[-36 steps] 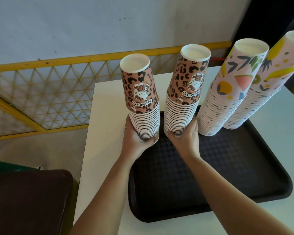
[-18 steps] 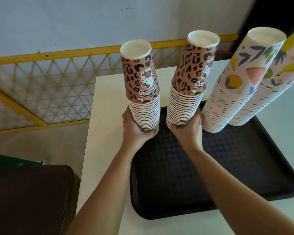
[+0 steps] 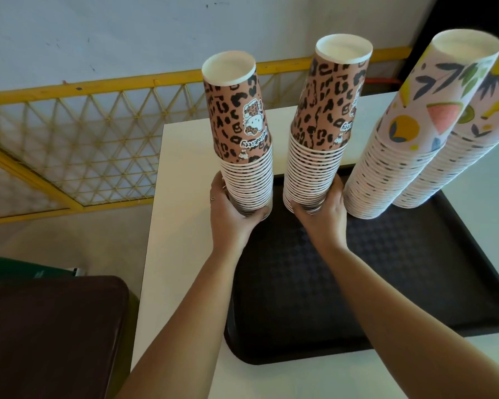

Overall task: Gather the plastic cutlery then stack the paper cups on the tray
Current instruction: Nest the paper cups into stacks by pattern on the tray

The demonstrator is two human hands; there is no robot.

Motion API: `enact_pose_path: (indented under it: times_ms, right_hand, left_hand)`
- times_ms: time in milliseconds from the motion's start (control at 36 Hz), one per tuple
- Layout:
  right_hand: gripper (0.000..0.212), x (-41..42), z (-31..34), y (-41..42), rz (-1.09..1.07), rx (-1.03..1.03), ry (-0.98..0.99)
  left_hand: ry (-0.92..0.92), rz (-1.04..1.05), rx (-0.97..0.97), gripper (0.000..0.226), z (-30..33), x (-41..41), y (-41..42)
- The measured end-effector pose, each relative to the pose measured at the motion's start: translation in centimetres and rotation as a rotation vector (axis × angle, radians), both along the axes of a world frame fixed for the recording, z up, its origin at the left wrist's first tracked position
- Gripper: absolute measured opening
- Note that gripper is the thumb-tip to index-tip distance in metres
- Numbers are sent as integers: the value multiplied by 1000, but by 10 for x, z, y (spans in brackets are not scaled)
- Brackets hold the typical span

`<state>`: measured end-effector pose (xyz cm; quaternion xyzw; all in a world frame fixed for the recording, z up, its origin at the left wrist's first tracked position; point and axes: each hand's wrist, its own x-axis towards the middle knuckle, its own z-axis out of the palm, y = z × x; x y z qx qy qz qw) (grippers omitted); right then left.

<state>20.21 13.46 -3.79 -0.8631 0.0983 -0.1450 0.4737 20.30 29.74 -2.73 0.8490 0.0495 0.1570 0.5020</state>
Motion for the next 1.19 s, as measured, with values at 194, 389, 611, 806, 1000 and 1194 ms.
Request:
enact_pose_path:
  times_ms: [194, 389, 611, 806, 1000, 1194]
  right_hand:
    - [59, -30, 0, -17, -115, 31, -166]
    - [59, -37, 8, -52, -411, 44, -282]
    - [87, -22, -2, -76, -253, 69, -38]
    - [86, -12, -2, -74, -206, 69, -20]
    - [83, -1, -3, -75, -168, 48, -22]
    - [82, -9, -6, -82, -180, 50, -104]
  left_hand:
    - [-232, 257, 110, 65, 5, -39, -33]
    - [-129, -32, 86, 61, 9, -44, -83]
    - [41, -12, 64, 82, 13, -15, -108]
    - [54, -7, 44, 81, 11, -3, -111]
    - [43, 6, 55, 78, 8, -4, -113]
    - [52, 24, 65, 79, 9, -4, -114]
